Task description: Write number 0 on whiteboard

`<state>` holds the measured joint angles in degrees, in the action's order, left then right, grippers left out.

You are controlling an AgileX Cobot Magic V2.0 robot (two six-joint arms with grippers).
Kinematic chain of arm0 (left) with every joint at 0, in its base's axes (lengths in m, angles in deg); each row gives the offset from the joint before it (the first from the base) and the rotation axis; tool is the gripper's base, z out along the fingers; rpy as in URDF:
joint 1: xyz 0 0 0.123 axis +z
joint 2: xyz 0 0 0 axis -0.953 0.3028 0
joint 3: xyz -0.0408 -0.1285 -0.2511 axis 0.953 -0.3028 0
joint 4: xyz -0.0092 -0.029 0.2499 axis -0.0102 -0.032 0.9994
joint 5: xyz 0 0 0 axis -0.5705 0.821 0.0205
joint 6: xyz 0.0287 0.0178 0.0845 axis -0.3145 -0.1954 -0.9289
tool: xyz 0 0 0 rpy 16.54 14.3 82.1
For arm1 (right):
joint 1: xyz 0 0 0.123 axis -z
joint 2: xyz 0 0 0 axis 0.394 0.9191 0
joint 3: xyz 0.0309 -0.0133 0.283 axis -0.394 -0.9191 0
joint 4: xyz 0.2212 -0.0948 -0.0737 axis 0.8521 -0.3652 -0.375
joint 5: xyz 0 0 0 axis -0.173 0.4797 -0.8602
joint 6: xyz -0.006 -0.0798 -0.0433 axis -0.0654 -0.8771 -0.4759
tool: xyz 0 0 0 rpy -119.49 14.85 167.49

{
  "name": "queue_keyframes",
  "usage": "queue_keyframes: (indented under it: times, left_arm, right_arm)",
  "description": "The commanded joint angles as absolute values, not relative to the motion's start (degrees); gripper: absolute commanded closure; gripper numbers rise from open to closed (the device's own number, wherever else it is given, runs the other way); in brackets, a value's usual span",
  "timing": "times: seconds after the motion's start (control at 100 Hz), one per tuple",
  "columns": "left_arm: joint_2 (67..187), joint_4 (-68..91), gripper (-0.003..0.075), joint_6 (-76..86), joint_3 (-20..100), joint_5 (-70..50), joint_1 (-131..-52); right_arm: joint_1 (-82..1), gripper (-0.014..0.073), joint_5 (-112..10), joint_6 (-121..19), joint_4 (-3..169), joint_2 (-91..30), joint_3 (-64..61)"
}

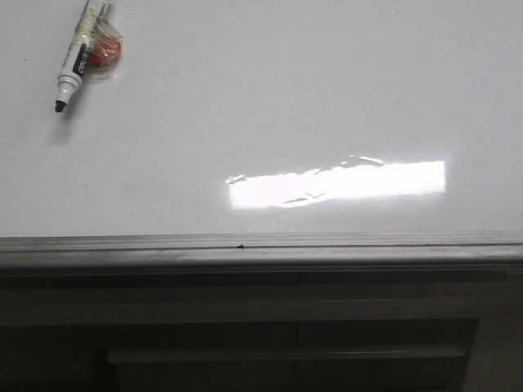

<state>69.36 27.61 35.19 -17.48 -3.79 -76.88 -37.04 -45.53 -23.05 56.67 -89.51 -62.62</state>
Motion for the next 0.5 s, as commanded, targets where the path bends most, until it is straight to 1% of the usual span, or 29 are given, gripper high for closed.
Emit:
queue_keyframes:
  times: [0.0, 0.05, 0.11, 0.14, 0.23, 0.32, 0.43, 0.49]
  left_arm:
    - [67.66, 22.80, 0.0740, 35.86, -19.45, -8.74, -76.83]
    - [67.66, 15.15, 0.0740, 35.86, -19.45, -11.11, -76.83]
    - [67.66, 0.65, 0.0740, 35.86, -19.45, -13.78, -76.83]
    - [67.66, -7.32, 0.0740, 35.86, -19.45, -14.35, -76.83]
    - [67.66, -21.74, 0.0740, 35.86, -19.45, -15.46, -76.83]
    - [67.66, -28.64, 0.0740, 35.86, -19.45, -16.55, -76.83]
    - [67.66, -33.94, 0.0740, 35.86, -19.45, -16.34, -76.83]
    - [67.66, -37.02, 0.0740, 35.62, -19.00, -16.14, -76.83]
  right_arm:
    - [-36.81, 0.0664, -50.34, -23.08, 56.06, -90.71, -63.40]
    - [-36.81, 0.0664, -54.89, -23.08, 56.86, -90.71, -63.40]
    - [-36.81, 0.0664, -61.71, -23.08, 59.33, -90.71, -63.40]
    - [-36.81, 0.0664, -65.55, -23.08, 61.74, -90.71, -63.40]
    - [-36.81, 0.0664, -73.94, -22.94, 69.93, -90.71, -63.40]
    - [-36.81, 0.0664, -77.69, -22.94, 77.94, -90.71, -63.40]
    - [-36.81, 0.0664, -77.94, -22.70, 86.62, -90.71, -63.15]
    - [-37.01, 0.0664, -76.73, -22.70, 88.13, -90.71, -61.86]
